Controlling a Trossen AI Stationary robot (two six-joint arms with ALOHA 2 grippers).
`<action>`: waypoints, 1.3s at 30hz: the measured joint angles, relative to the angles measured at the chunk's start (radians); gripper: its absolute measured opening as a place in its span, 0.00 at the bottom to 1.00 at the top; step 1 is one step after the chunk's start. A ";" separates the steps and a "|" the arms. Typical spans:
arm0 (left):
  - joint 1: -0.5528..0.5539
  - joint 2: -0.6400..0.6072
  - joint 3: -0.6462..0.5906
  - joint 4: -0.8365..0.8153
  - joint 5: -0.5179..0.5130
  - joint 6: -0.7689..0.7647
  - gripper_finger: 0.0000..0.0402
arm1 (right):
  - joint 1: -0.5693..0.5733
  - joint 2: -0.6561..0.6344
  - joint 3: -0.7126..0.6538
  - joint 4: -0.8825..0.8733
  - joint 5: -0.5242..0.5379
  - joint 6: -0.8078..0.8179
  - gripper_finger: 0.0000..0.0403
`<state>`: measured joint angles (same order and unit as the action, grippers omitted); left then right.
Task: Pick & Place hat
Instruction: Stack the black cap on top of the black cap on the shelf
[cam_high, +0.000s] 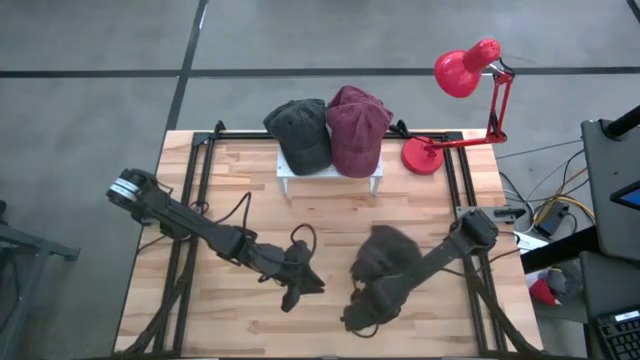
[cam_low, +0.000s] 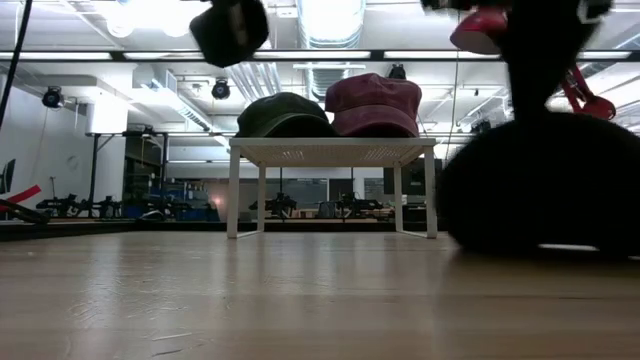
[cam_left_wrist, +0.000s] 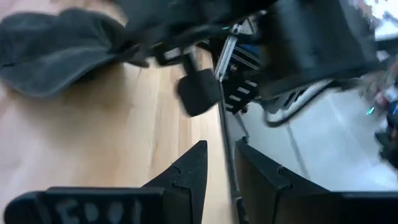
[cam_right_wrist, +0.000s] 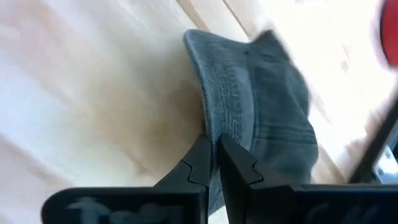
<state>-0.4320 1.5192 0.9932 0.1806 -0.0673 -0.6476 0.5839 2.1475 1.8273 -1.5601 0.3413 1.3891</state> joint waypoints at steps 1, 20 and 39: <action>0.000 -0.006 0.000 -0.012 0.000 -0.045 0.24 | 0.002 0.000 0.025 0.000 0.020 -0.018 0.03; -0.059 -0.433 -0.001 -0.313 -0.294 -0.134 0.24 | 0.010 0.000 0.459 -0.008 0.414 -0.600 0.02; -0.154 -0.559 -0.032 -0.327 -0.436 -0.195 0.24 | 0.039 -0.102 0.529 0.393 0.871 -1.646 0.03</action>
<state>-0.5855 0.9606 0.9607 -0.1464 -0.5036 -0.8431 0.6228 2.0457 2.3558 -1.1668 1.2125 -0.2566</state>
